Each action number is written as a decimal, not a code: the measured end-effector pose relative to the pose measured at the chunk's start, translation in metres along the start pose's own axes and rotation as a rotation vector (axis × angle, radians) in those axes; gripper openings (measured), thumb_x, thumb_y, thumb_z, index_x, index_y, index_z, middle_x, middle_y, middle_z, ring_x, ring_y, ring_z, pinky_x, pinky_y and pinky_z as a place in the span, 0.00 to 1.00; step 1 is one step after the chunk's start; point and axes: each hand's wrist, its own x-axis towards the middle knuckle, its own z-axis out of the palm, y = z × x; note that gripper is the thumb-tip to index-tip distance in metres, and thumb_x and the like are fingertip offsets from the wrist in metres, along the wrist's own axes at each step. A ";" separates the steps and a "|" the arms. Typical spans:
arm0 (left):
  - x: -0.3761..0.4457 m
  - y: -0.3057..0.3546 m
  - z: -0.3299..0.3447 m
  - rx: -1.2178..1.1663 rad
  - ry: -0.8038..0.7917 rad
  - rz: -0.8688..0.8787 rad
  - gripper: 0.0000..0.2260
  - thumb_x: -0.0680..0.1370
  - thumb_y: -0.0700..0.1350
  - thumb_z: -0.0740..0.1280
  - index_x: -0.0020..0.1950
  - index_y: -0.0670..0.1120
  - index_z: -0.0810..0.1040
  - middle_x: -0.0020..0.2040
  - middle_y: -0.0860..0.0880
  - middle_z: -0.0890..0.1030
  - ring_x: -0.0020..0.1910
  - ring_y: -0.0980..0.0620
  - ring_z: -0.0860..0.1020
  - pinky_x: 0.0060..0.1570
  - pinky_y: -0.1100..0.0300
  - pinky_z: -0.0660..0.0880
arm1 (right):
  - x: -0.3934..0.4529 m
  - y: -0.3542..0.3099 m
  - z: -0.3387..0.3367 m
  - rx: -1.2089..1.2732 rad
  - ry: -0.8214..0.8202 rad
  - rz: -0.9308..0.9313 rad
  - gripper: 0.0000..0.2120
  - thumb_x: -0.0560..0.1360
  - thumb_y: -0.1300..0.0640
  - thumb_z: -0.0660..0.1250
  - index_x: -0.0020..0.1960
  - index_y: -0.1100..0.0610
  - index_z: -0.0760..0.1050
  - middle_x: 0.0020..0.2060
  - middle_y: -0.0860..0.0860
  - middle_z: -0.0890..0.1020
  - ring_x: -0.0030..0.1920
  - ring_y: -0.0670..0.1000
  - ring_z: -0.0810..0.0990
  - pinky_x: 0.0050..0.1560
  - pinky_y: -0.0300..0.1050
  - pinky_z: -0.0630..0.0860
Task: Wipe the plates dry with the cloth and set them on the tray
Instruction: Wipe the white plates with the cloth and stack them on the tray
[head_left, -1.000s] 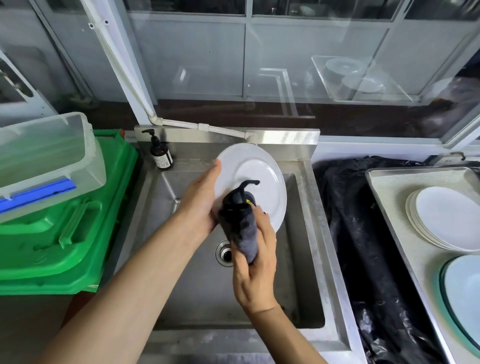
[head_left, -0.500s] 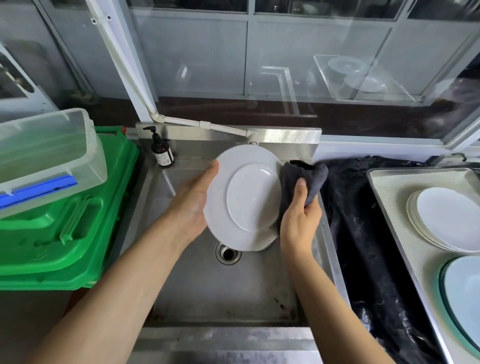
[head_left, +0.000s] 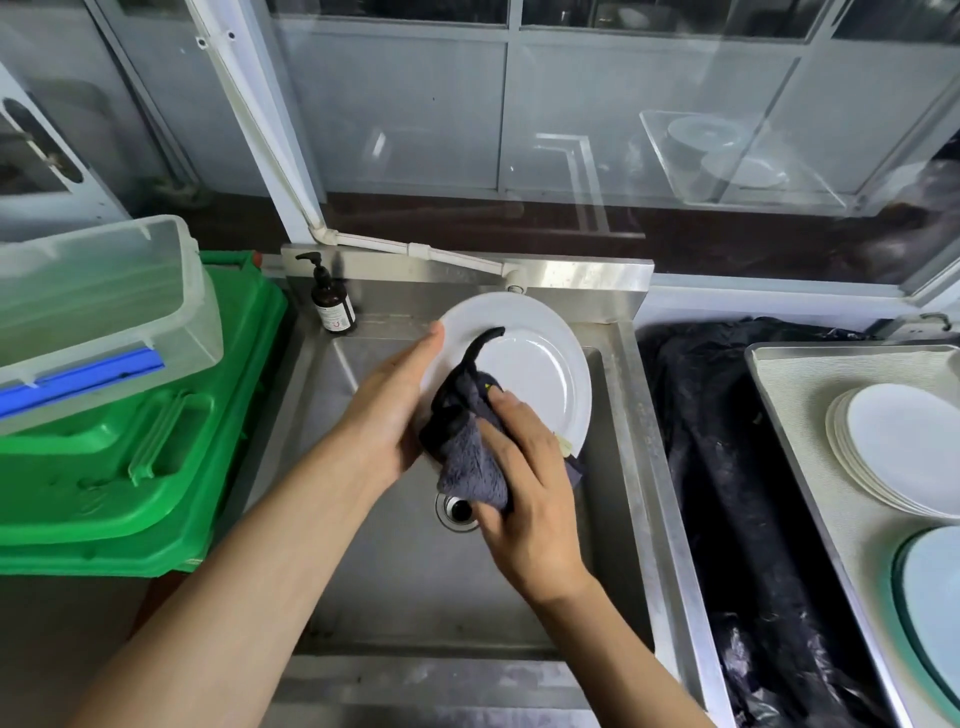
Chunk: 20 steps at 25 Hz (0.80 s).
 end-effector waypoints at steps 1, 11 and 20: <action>0.001 -0.001 -0.002 -0.023 0.001 -0.004 0.12 0.77 0.54 0.71 0.45 0.47 0.89 0.48 0.41 0.87 0.45 0.45 0.86 0.43 0.55 0.82 | 0.007 -0.001 0.000 -0.001 0.018 0.043 0.20 0.83 0.51 0.63 0.72 0.59 0.73 0.75 0.56 0.70 0.77 0.55 0.68 0.77 0.52 0.63; 0.000 -0.002 0.000 0.001 0.044 0.040 0.11 0.79 0.52 0.69 0.48 0.46 0.87 0.47 0.41 0.86 0.41 0.45 0.86 0.45 0.53 0.82 | 0.005 -0.014 0.008 0.038 0.047 0.094 0.22 0.77 0.60 0.67 0.71 0.59 0.74 0.74 0.55 0.72 0.76 0.53 0.69 0.77 0.53 0.65; -0.001 -0.013 0.011 0.142 0.045 0.095 0.10 0.81 0.50 0.68 0.44 0.50 0.87 0.47 0.50 0.87 0.57 0.46 0.83 0.63 0.50 0.76 | 0.075 0.003 -0.003 0.083 0.355 0.357 0.21 0.75 0.64 0.65 0.68 0.60 0.76 0.69 0.54 0.77 0.70 0.50 0.73 0.72 0.50 0.68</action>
